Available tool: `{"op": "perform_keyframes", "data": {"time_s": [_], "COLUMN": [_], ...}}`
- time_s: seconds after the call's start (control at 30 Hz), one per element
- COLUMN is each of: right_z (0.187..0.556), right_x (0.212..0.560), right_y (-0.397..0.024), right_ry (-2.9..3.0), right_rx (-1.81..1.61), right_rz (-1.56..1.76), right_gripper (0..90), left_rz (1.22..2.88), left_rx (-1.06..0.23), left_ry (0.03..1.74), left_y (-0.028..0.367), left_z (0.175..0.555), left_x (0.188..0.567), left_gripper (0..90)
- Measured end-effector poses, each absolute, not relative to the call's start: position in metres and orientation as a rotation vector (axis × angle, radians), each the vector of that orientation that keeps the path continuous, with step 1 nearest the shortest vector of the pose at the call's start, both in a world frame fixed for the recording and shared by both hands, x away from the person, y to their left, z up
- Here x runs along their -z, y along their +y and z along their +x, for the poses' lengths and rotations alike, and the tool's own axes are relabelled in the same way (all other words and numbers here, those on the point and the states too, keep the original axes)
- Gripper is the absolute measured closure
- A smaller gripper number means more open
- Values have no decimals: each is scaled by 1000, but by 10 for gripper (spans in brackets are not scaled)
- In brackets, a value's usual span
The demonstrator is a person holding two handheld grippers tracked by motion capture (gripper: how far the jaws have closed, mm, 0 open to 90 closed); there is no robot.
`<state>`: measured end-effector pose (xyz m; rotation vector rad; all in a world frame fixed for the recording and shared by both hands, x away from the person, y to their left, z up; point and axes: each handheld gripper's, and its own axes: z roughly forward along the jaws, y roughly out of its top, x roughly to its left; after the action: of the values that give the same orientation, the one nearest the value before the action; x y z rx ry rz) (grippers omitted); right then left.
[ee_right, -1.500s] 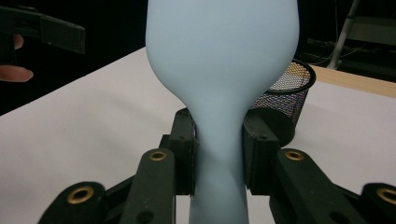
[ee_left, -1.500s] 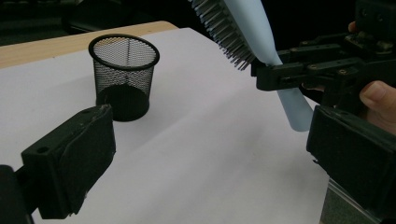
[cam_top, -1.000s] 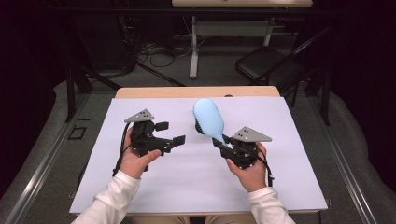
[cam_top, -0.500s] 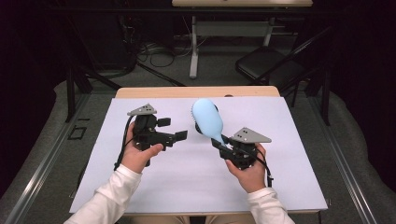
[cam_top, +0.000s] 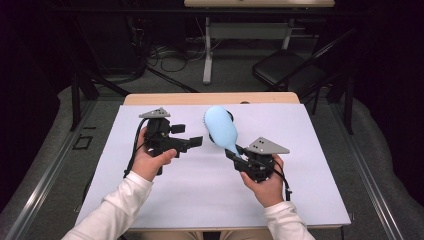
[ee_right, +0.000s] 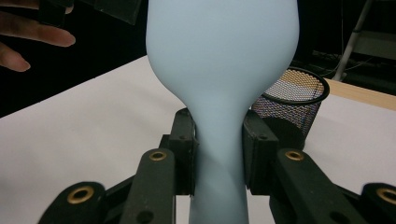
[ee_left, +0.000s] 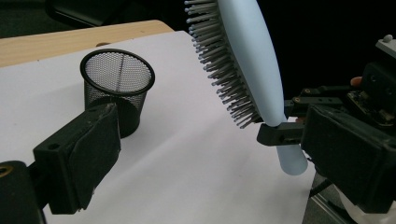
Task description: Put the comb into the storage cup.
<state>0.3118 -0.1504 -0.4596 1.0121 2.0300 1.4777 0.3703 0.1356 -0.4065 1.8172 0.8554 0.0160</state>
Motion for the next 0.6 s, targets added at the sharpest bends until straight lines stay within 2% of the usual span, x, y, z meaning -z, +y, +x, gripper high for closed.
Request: {"op": "perform_keyframes", "data": {"time_s": [0.6], "right_z": [311], "right_x": [460], "right_y": [-148], "right_ry": [2037], "right_rx": [-1500], "right_rz": [1002], "right_gripper": [692], "left_rz": [1806], "left_rx": [25], "left_ry": [859], "left_y": [126], "left_z": [378], "left_x": [401], "left_gripper": [71]}}
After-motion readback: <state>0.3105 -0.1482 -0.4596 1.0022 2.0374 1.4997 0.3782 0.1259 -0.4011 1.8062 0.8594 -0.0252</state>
